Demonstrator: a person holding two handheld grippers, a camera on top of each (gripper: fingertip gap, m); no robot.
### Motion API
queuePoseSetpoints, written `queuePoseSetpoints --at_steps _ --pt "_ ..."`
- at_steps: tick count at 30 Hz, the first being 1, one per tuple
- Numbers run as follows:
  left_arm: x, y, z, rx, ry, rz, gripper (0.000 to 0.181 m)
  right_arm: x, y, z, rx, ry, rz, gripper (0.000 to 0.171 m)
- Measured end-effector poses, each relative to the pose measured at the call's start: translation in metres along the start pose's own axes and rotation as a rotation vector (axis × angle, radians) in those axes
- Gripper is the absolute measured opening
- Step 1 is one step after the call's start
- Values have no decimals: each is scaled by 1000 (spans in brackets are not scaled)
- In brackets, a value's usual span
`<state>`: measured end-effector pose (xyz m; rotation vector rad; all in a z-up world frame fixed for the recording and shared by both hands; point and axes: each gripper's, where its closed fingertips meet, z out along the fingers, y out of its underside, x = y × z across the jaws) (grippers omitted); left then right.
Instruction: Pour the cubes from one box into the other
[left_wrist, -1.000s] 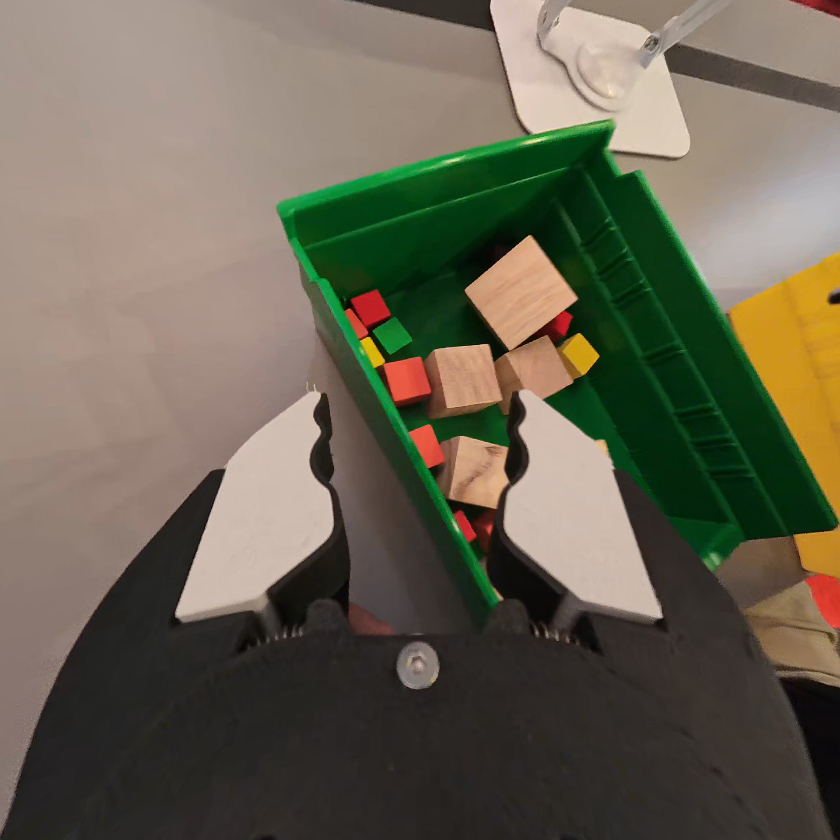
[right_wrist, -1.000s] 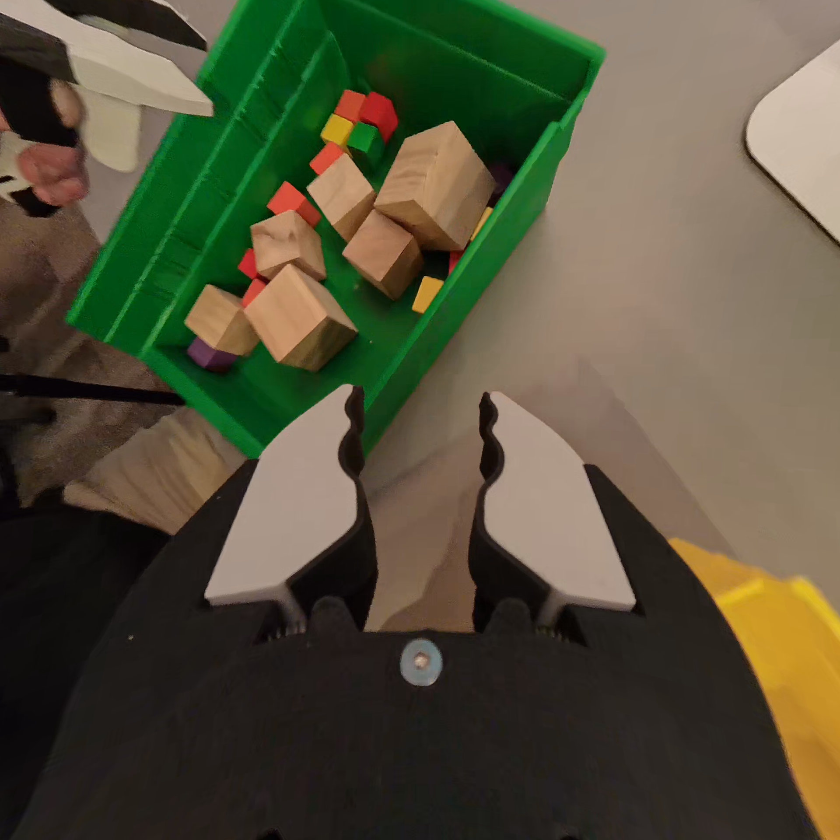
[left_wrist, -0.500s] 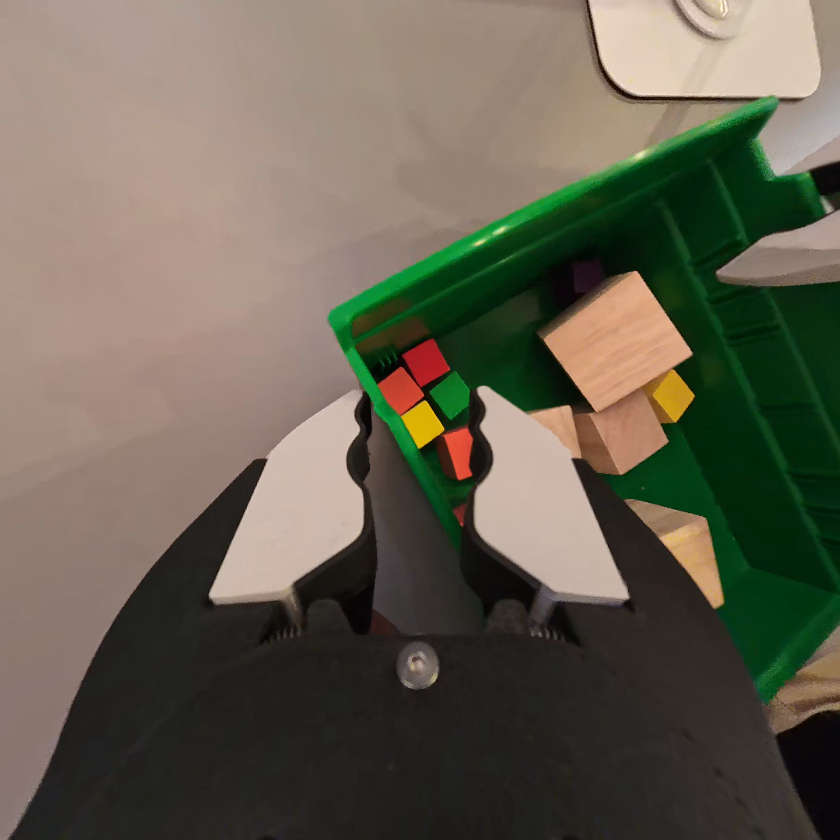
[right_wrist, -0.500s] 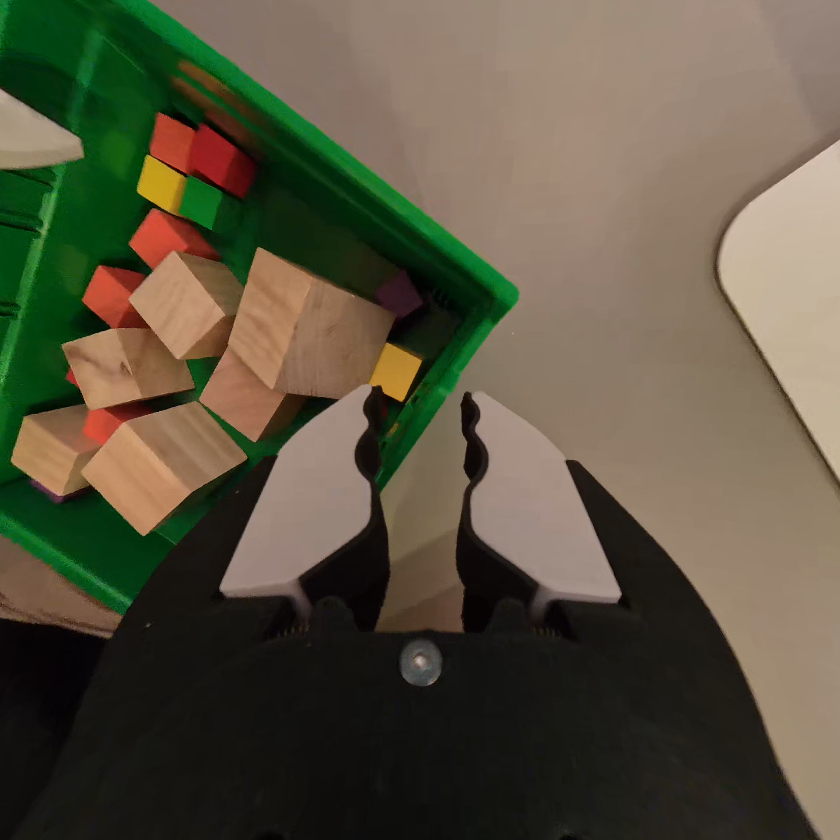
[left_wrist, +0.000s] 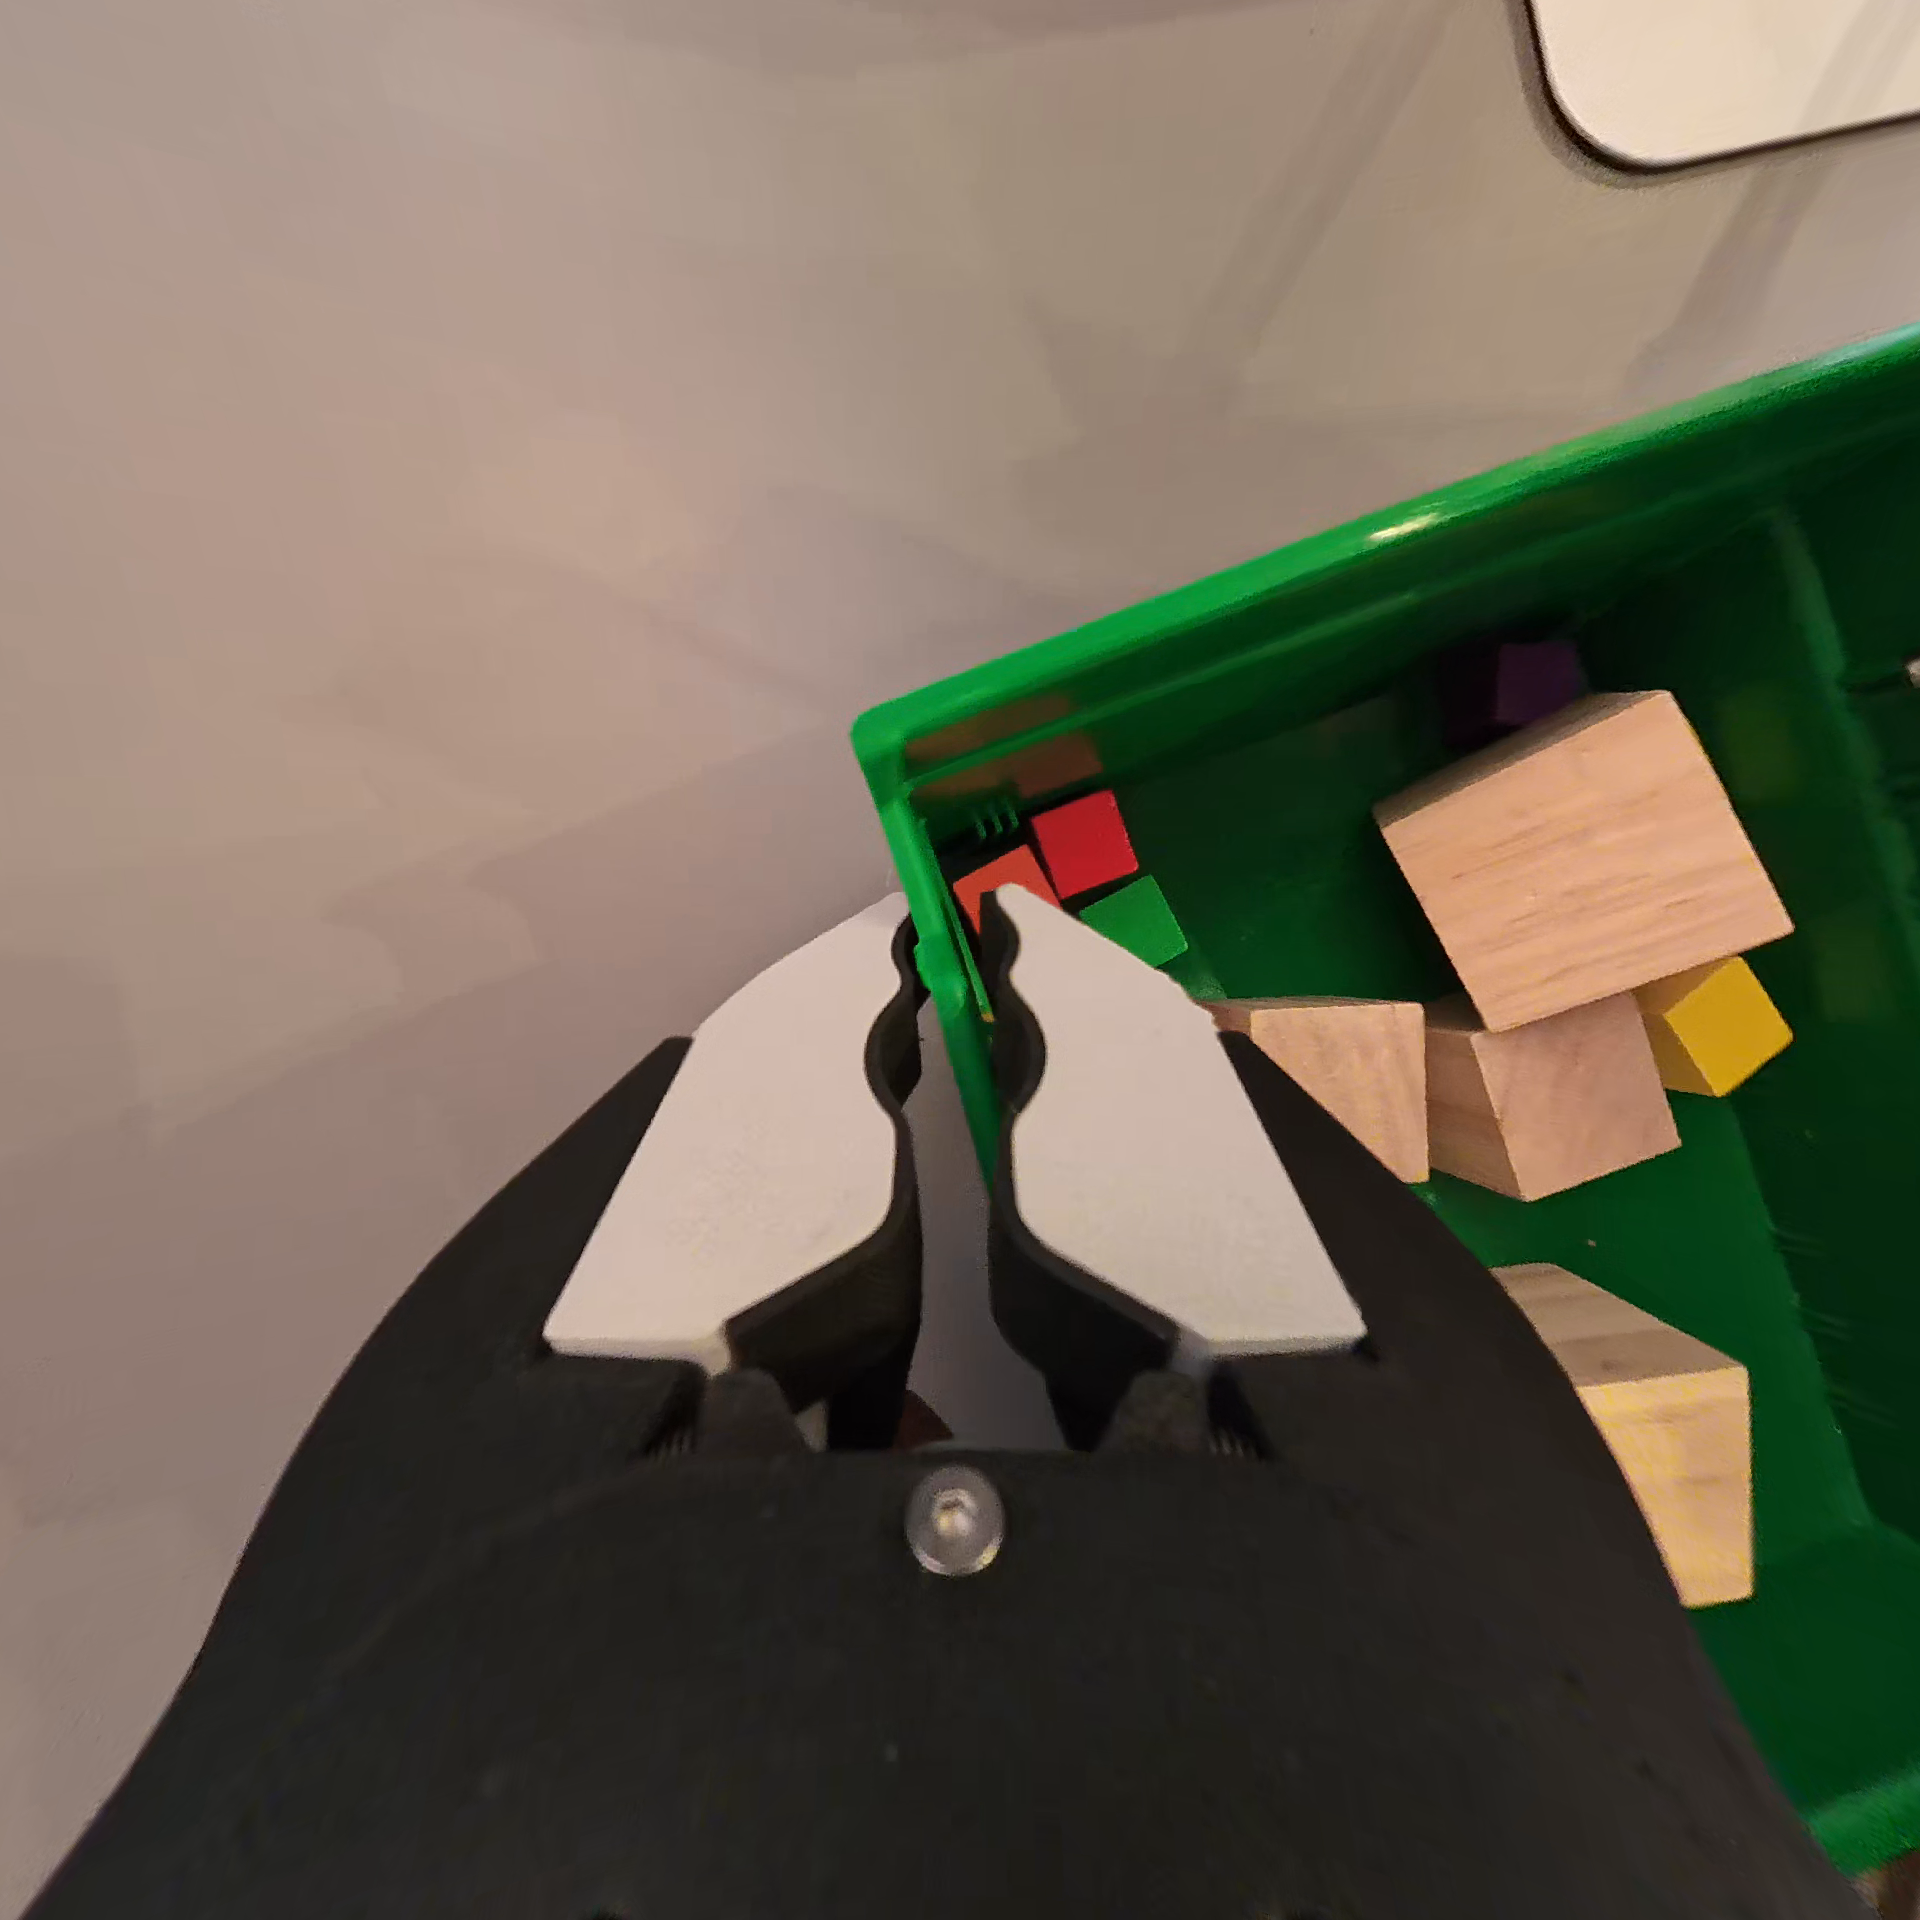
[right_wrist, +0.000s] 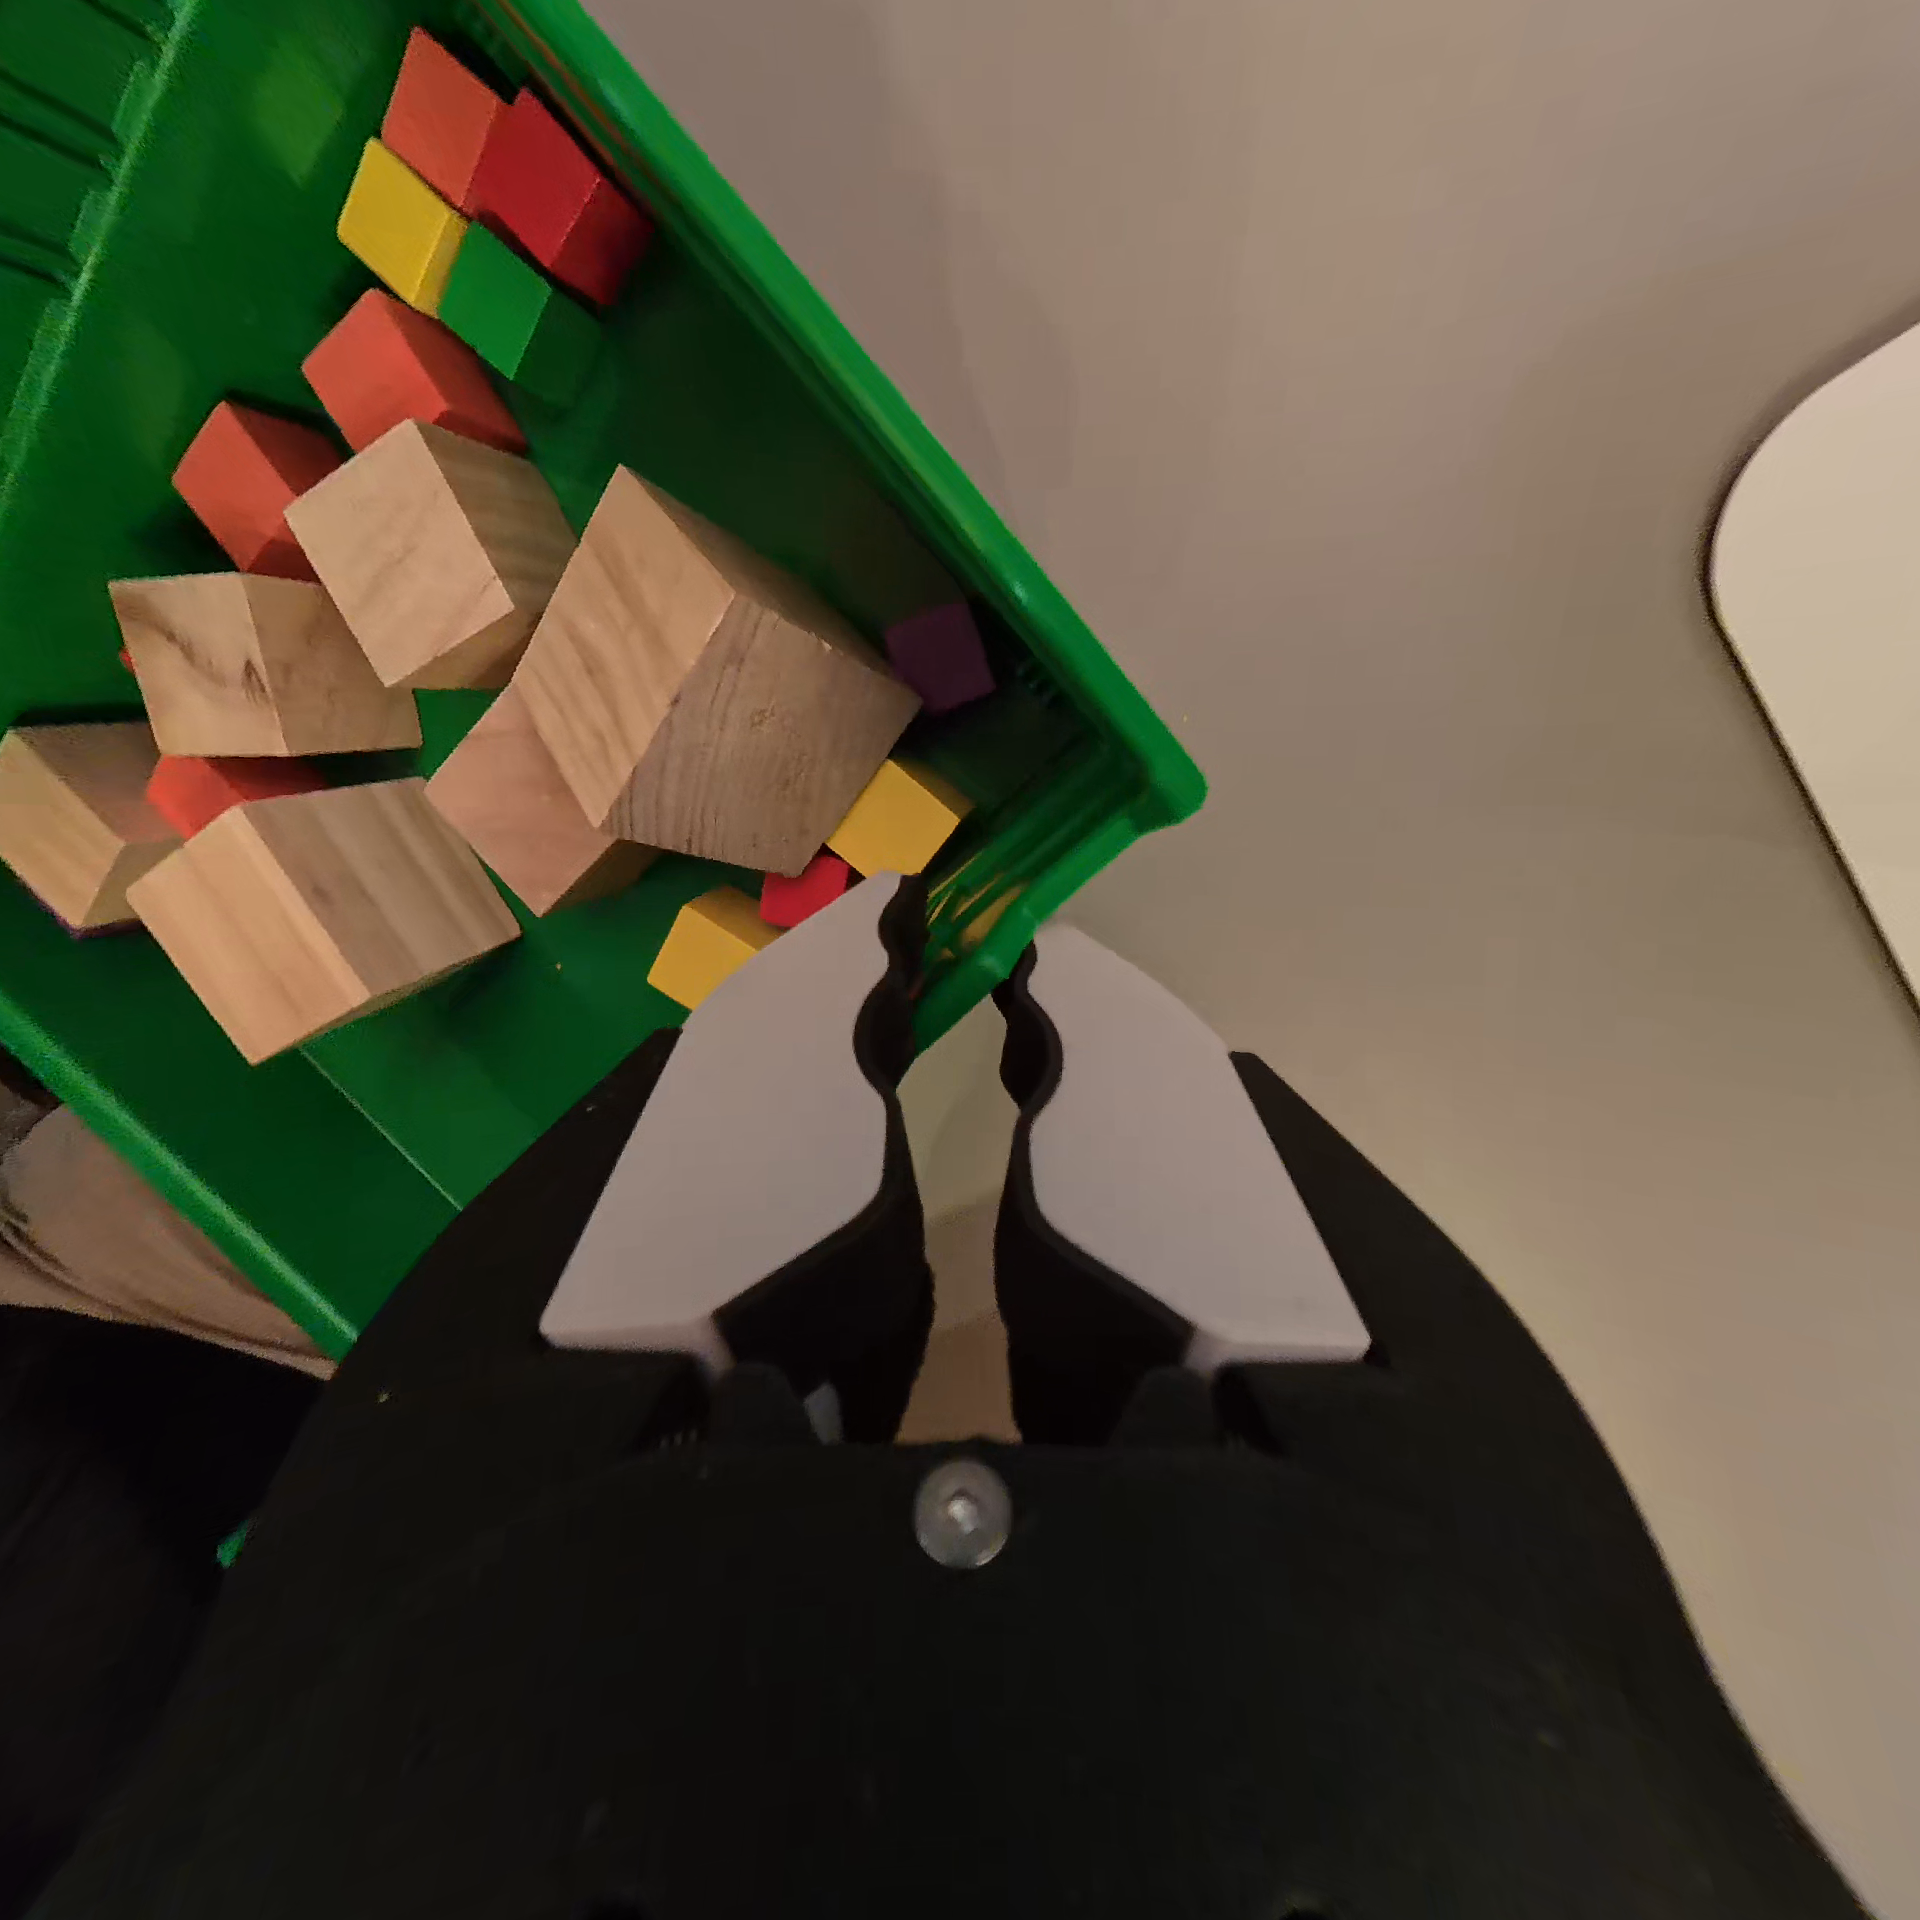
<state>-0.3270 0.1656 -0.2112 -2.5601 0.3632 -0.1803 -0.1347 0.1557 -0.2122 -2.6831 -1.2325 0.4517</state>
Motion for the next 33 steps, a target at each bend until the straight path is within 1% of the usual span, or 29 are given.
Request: queuePoseSetpoints --at_steps 4,11,18,25,33 --pt "8 -17 0 -1 8 40 5 2 7 -16 39 -48 41 7" --pt "36 -61 -5 30 19 129 4 22 20 -47 109 -73 106 7" --pt "74 -100 -6 84 47 184 5 49 38 -81 186 -29 144 8" --pt "109 -127 -6 140 60 231 5 70 58 -106 240 -14 183 8" --pt "139 -158 -7 141 69 278 4 89 73 -129 275 -43 236 8"
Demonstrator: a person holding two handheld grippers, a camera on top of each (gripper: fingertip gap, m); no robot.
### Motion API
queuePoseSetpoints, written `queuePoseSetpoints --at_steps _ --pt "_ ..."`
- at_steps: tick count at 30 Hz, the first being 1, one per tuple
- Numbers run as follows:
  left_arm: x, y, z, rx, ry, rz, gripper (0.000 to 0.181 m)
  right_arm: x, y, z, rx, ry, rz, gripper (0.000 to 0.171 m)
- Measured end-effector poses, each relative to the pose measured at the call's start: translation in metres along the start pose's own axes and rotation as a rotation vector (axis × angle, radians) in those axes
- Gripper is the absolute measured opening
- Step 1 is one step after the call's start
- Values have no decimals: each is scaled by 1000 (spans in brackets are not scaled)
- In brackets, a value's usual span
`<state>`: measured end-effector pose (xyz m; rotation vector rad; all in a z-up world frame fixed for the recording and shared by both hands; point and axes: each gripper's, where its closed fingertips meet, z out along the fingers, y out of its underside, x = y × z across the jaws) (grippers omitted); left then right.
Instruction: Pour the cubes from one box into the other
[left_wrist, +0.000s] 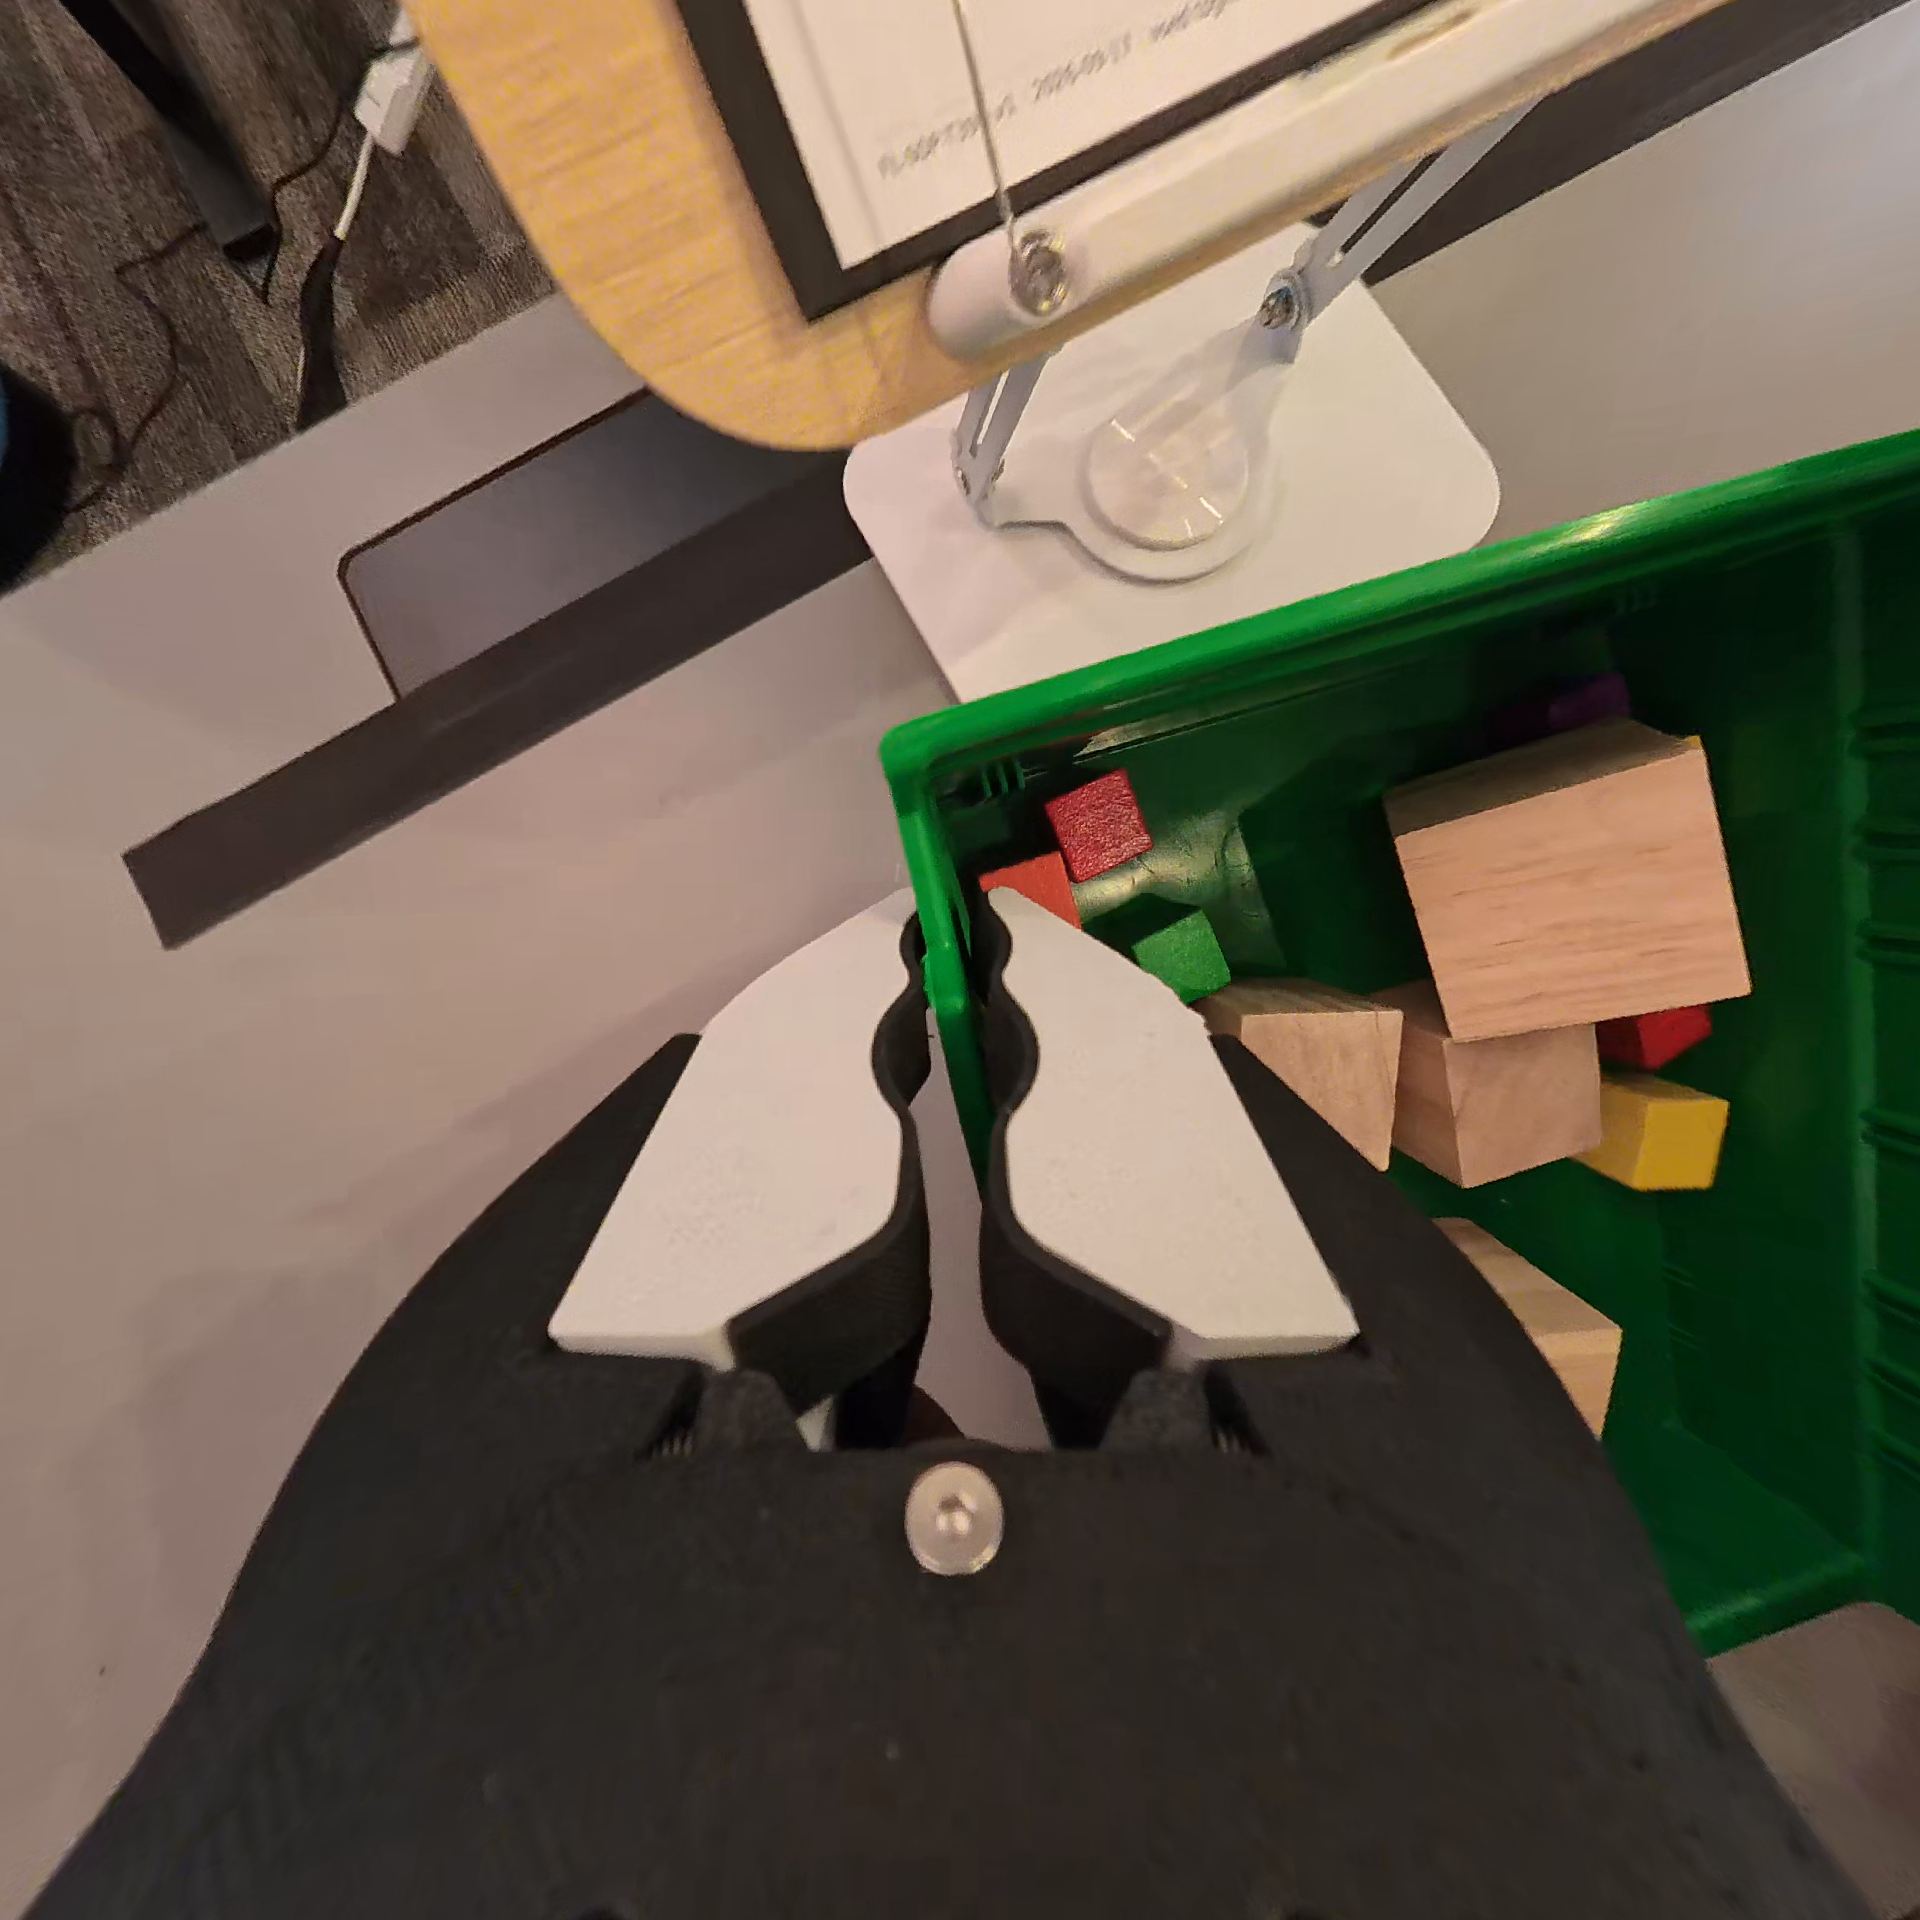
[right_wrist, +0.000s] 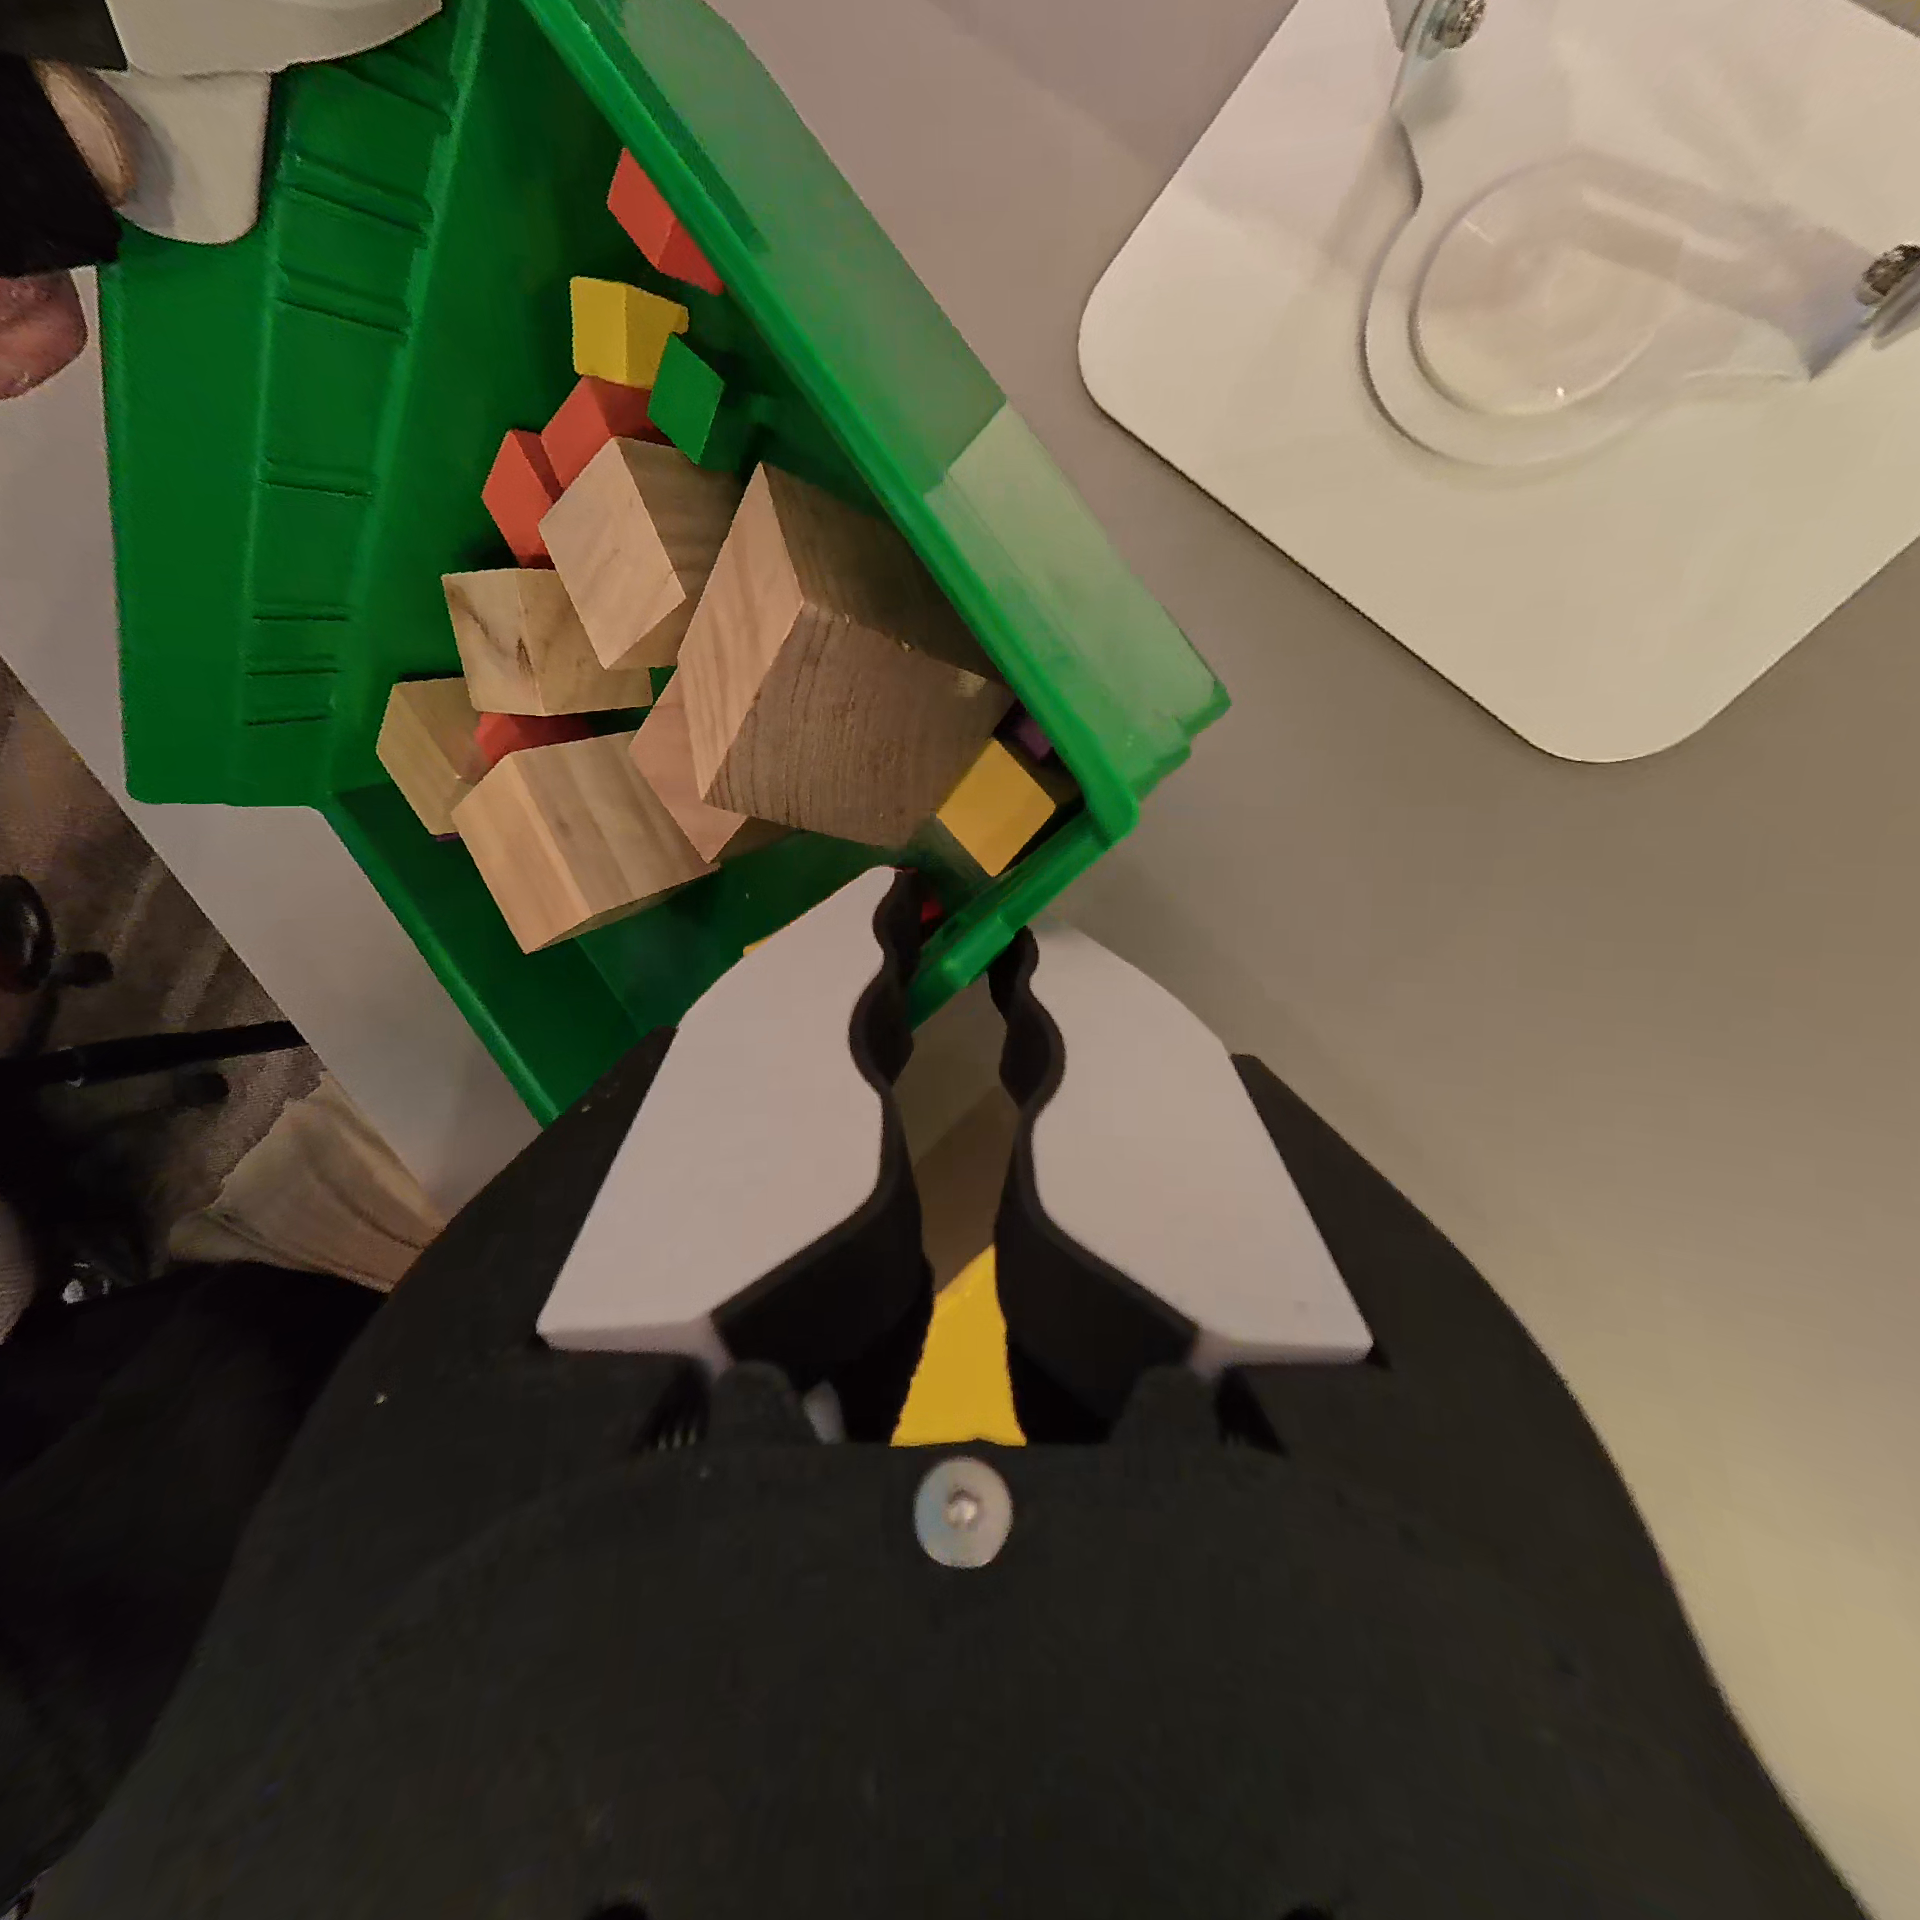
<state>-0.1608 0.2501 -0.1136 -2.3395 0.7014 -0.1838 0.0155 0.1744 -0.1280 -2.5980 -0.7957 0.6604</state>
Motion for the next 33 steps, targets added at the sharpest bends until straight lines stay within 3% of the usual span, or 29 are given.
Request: queuePoseSetpoints --at_steps 12,24,33 --pt "27 -63 -4 14 1 76 4 27 -7 -49 79 -22 55 8" --pt "77 -180 -35 129 -24 186 4 68 -24 -152 221 55 75 8" --pt "137 -243 -46 227 -19 255 4 101 -6 -216 325 138 105 8"
